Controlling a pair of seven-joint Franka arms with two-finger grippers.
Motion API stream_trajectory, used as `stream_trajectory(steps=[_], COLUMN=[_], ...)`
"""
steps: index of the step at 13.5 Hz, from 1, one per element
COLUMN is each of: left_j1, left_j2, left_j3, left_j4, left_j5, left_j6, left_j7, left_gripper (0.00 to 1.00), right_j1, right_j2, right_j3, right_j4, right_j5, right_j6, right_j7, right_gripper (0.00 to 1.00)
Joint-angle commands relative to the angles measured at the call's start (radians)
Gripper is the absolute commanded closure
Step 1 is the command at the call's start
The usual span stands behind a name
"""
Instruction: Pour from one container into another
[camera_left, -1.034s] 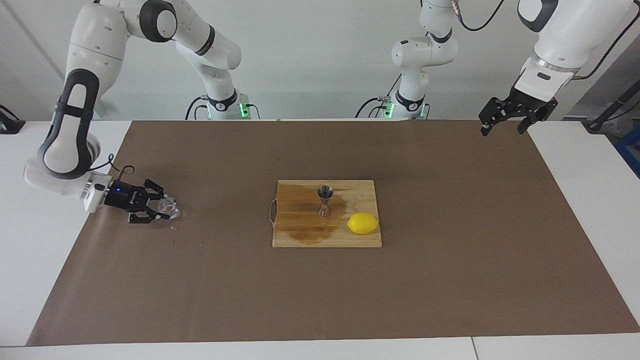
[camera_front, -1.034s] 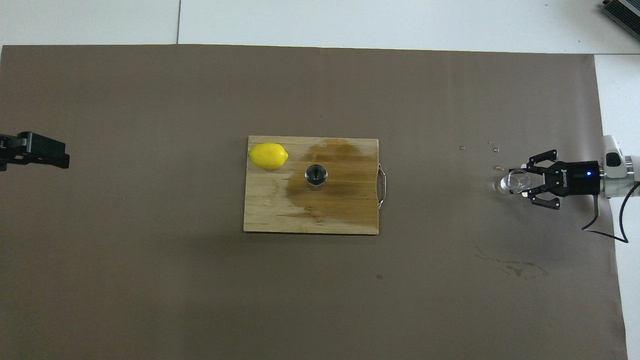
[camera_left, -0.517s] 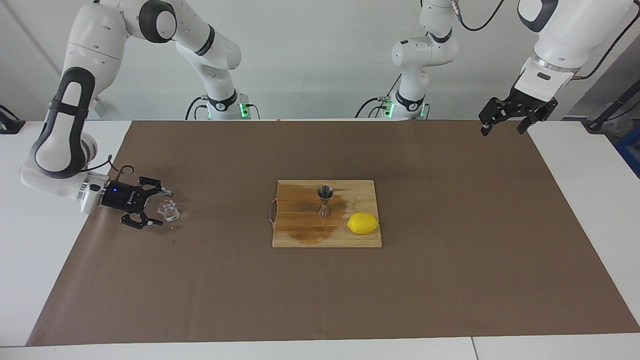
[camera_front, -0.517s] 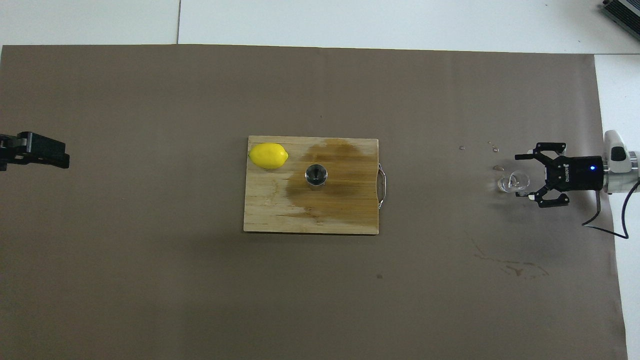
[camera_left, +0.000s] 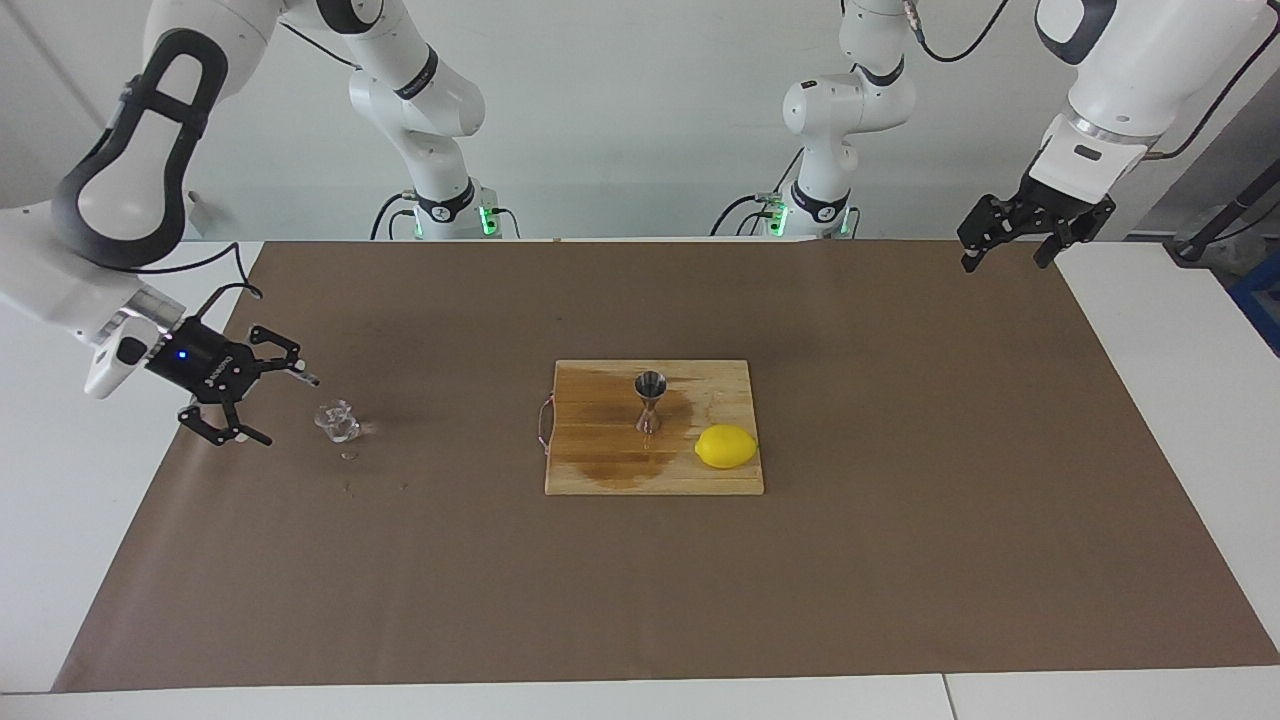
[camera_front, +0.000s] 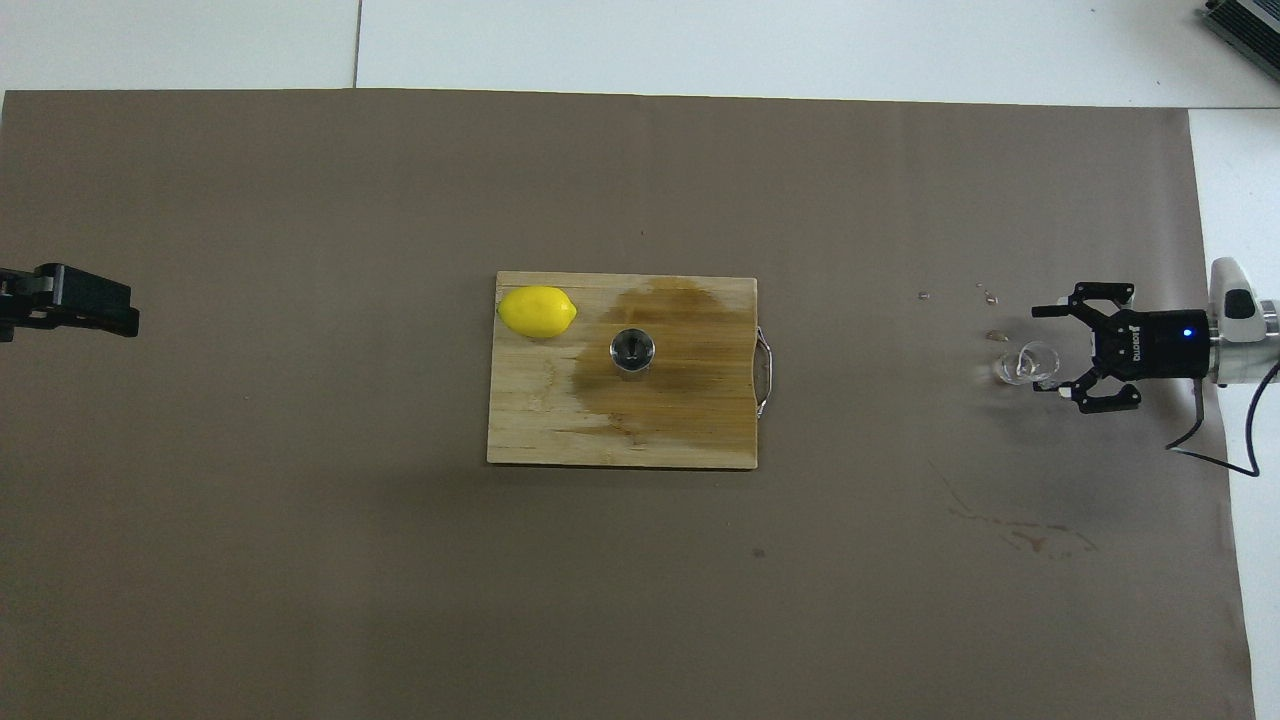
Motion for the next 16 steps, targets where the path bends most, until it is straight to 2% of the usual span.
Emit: stream_trajectory(steps=[1, 2, 5, 7, 8, 12, 16], left_j1=[0.002, 0.002, 0.002, 0.002, 0.002, 0.002, 0.002], left_j2=[-0.020, -0.020, -0.020, -0.020, -0.020, -0.020, -0.020], left_j3=[0.001, 0.003, 0.003, 0.003, 0.001, 0.003, 0.003], left_j4=[-0.020, -0.020, -0.020, -0.020, -0.020, -0.020, -0.020], left_j5=[0.010, 0.010, 0.010, 0.010, 0.010, 0.010, 0.010], left_j6=[-0.004, -0.005, -0.004, -0.004, -0.005, -0.004, -0.004], left_j7=[0.012, 0.012, 0.012, 0.012, 0.012, 0.012, 0.012], left_gripper=[0.00, 0.00, 0.00, 0.00, 0.00, 0.00, 0.00], right_j1=[0.045, 0.063, 0.120, 0.146, 0.148, 0.191, 0.175], right_j2=[-0.076, -0.098, -0.132, -0.159, -0.179, -0.297, -0.354], right_j3=[-0.003, -0.005, -0.006, 0.007, 0.010, 0.014, 0.003], right_j4=[-0.031, -0.031, -0.023, 0.012, 0.021, 0.025, 0.011], right_j5=[-0.144, -0.183, -0.443, -0.665, -0.704, -0.718, -0.709], right_j6=[0.092, 0.111, 0.175, 0.136, 0.095, -0.091, -0.179], right_j7=[0.322, 0.480, 0.726, 0.966, 1.056, 1.307, 1.337], right_gripper=[0.00, 0.00, 0.00, 0.00, 0.00, 0.00, 0.00])
